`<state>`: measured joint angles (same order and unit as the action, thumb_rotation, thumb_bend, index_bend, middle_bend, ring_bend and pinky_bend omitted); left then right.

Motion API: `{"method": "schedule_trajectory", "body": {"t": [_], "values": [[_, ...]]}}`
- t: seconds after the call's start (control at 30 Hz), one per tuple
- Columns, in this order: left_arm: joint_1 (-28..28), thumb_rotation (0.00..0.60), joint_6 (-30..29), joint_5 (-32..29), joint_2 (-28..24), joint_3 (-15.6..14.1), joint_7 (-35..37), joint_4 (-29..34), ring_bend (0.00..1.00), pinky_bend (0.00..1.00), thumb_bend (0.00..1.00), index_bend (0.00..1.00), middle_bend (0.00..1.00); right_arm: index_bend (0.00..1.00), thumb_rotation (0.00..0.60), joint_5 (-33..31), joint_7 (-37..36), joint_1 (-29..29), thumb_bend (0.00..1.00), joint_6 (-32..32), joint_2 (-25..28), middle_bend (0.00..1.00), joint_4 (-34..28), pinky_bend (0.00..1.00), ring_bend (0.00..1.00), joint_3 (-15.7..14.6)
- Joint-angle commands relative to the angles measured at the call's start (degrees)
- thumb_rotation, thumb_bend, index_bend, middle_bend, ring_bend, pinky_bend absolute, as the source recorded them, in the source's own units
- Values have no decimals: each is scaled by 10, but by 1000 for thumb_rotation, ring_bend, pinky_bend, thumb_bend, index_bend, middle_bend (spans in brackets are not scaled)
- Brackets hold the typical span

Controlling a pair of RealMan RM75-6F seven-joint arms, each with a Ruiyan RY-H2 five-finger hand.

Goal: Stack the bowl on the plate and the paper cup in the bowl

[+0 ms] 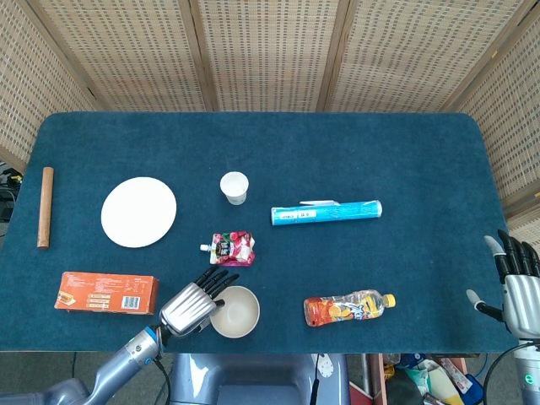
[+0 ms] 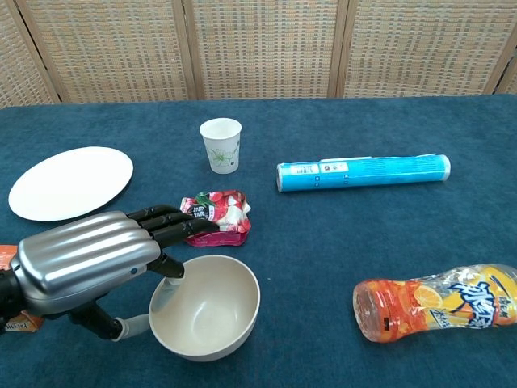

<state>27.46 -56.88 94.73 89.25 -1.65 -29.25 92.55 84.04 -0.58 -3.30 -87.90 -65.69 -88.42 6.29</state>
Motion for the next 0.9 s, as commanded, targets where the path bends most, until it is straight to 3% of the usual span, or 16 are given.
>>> {"method": "schedule_trajectory", "body": {"t": [0.03,0.53,0.77,0.9], "values": [[1,600,-4,-3,6,-1,1,-7,0,0,372,628,0,64,600,1,-1,1,173,-1,0,0,1,0,0,0],[5,600,-42,4,-9,1,15,-2,0,0,406,663,0,64,600,2,-5,2,173,-2,2,0,1,0,0,0],[5,600,-58,-16,-50,20,23,12,0,0,406,663,0,64,600,3,-10,4,173,-4,-2,0,7,0,0,-2],[10,600,-54,-52,-102,46,33,37,0,0,407,663,0,64,600,2,-10,3,173,-4,4,0,0,0,0,1]]}}
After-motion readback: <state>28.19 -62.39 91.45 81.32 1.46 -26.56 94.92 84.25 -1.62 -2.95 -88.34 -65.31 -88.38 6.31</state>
